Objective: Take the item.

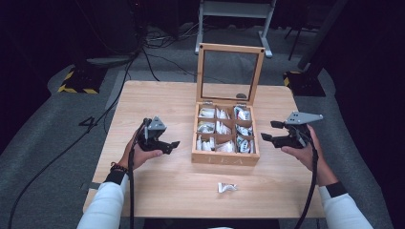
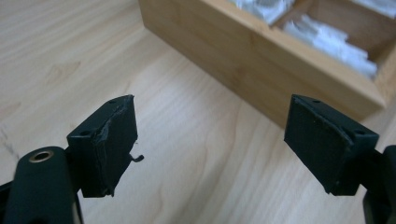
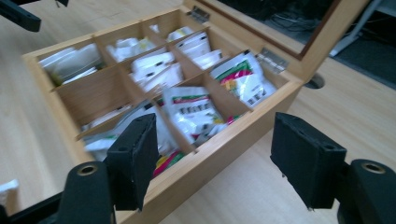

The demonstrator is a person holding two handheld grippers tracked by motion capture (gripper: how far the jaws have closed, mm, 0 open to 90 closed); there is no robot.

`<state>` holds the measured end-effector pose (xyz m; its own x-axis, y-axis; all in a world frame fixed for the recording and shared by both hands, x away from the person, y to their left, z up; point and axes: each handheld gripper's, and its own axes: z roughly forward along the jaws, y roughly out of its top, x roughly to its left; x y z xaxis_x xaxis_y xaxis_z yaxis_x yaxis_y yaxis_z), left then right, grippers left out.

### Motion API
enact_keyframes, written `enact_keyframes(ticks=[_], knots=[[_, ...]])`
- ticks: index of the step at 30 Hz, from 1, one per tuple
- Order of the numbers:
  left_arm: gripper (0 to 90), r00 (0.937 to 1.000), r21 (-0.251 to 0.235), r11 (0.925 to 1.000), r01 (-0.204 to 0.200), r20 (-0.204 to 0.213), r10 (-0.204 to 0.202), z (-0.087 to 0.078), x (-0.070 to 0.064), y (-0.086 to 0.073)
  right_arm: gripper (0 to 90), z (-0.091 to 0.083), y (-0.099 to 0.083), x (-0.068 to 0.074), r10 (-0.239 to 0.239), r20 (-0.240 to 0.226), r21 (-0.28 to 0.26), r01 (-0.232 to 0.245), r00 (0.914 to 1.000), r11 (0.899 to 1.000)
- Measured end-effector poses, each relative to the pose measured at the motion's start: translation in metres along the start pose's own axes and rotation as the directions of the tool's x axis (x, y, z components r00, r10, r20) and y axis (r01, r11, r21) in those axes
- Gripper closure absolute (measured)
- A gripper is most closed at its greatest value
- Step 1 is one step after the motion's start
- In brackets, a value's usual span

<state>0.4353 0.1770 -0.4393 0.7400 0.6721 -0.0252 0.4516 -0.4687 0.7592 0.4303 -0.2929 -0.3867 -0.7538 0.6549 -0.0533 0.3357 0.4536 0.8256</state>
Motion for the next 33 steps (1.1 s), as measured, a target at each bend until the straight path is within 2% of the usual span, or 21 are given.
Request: enact_keyframes(ticks=[4,6,8,10,13,14,16,17,20,22,23,25,28,30,33], knots=[[17.9,0.9998,-0.002,0.9999,0.012,0.018,-0.012,0.010,0.007,0.020,31.7,0.011,0.011,-0.011,0.015,0.027,0.009,-0.015,0.9995,1.000],[18.3,0.9997,0.002,0.9999,0.014,0.019,-0.014,0.015,0.011,0.030,31.4,0.017,0.016,-0.016,0.040,0.012,0.001,-0.040,0.9991,0.999],[18.5,0.9998,0.005,0.9999,0.015,0.015,-0.015,0.020,0.014,0.039,30.7,0.023,0.022,-0.019,0.019,0.043,0.009,-0.019,0.9989,1.000],[18.9,1.0000,-0.002,1.0000,0.007,0.007,-0.007,0.025,0.016,0.048,30.0,0.029,0.028,-0.023,0.029,0.040,0.010,-0.029,0.9988,1.000],[20.5,0.9998,-0.012,0.9998,0.017,0.007,-0.017,0.031,0.017,0.057,29.2,0.038,0.034,-0.029,0.033,0.051,0.013,-0.034,0.9982,0.999],[21.3,0.9996,-0.014,0.9995,0.028,-0.004,-0.028,0.038,0.019,0.066,28.8,0.042,0.036,-0.031,0.030,0.050,0.019,-0.031,0.9983,0.999],[23.6,0.9995,-0.024,0.9994,0.027,-0.015,-0.027,0.041,0.020,0.070,29.0,0.047,0.039,-0.036,0.035,0.057,0.012,-0.036,0.9977,0.999],[24.1,0.9985,-0.043,0.9978,0.050,-0.018,-0.051,0.045,0.023,0.078,29.1,0.050,0.041,-0.039,0.049,0.049,0.008,-0.050,0.9976,0.999],[25.5,0.9961,-0.058,0.9951,0.080,-0.033,-0.082,0.053,0.031,0.087,30.2,0.058,0.047,-0.046,0.067,0.062,0.012,-0.068,0.9958,0.998],[26.6,0.9951,-0.049,0.9949,0.089,-0.040,-0.091,0.059,0.035,0.093,30.6,0.064,0.051,-0.051,0.089,0.063,0.021,-0.090,0.9941,0.996],[26.5,0.9951,-0.049,0.9949,0.089,-0.040,-0.091,0.059,0.035,0.093,32.0,0.066,0.054,-0.053,0.087,0.077,0.025,-0.090,0.9932,0.996],[26.6,0.9951,-0.030,0.9960,0.084,-0.050,-0.085,0.067,0.039,0.103,32.4,0.070,0.058,-0.057,0.089,0.093,0.029,-0.092,0.9917,0.995],[27.1,0.9950,-0.031,0.9965,0.077,-0.061,-0.079,0.073,0.041,0.113,33.2,0.075,0.064,-0.062,0.102,0.084,0.016,-0.103,0.9913,0.995],[29.4,0.9950,-0.031,0.9967,0.075,-0.063,-0.077,0.076,0.042,0.117,33.3,0.080,0.067,-0.066,0.107,0.094,0.023,-0.109,0.9899,0.994],[30.9,0.9937,-0.020,0.9964,0.082,-0.075,-0.084,0.083,0.046,0.128,33.3,0.088,0.069,-0.073,0.137,0.109,0.034,-0.142,0.9845,0.989]])
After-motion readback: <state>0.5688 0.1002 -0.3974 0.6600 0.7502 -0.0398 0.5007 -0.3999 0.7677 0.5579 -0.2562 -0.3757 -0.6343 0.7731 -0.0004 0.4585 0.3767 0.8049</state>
